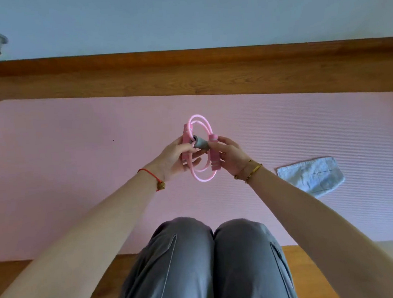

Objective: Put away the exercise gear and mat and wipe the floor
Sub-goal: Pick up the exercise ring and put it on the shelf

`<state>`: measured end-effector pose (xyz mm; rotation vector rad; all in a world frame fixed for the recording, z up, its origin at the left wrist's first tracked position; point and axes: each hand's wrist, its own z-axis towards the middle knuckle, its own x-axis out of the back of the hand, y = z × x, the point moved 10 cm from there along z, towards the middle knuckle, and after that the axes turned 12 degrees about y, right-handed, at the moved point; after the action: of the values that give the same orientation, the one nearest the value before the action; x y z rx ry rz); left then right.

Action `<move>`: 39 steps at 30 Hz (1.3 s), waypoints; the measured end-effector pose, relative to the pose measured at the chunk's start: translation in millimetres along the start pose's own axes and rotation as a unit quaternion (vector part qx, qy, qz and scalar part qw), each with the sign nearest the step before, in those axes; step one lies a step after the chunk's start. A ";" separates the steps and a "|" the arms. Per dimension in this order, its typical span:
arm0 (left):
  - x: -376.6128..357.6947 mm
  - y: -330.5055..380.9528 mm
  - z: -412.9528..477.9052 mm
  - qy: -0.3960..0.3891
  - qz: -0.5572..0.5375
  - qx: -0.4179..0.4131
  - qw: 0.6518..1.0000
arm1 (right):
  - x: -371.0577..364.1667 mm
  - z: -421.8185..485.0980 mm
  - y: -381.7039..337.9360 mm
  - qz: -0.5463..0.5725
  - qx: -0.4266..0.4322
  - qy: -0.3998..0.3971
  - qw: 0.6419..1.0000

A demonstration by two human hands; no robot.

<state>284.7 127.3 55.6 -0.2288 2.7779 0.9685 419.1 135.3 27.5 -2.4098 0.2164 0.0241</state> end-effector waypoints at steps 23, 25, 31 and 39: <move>-7.8 205.2 -457.4 0.093 -0.086 -0.069 0.990 | -98.9 -415.3 -234.2 -0.008 0.072 -0.015 0.997; 1.0 217.5 -497.6 0.116 -0.046 -0.100 0.987 | -116.4 -444.0 -249.5 -0.045 0.089 -0.026 0.995; 45.8 222.5 -593.1 0.175 -0.145 -0.126 0.966 | -188.0 -532.2 -273.7 -0.144 0.133 -0.105 0.975; 145.1 197.3 -721.7 0.314 -0.235 -0.173 0.904 | -313.3 -633.1 -249.6 -0.240 0.154 -0.206 0.936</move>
<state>10.7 -184.5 694.9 -1.4189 2.7815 1.4227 124.4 -51.7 690.3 -2.0278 -0.5269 0.2503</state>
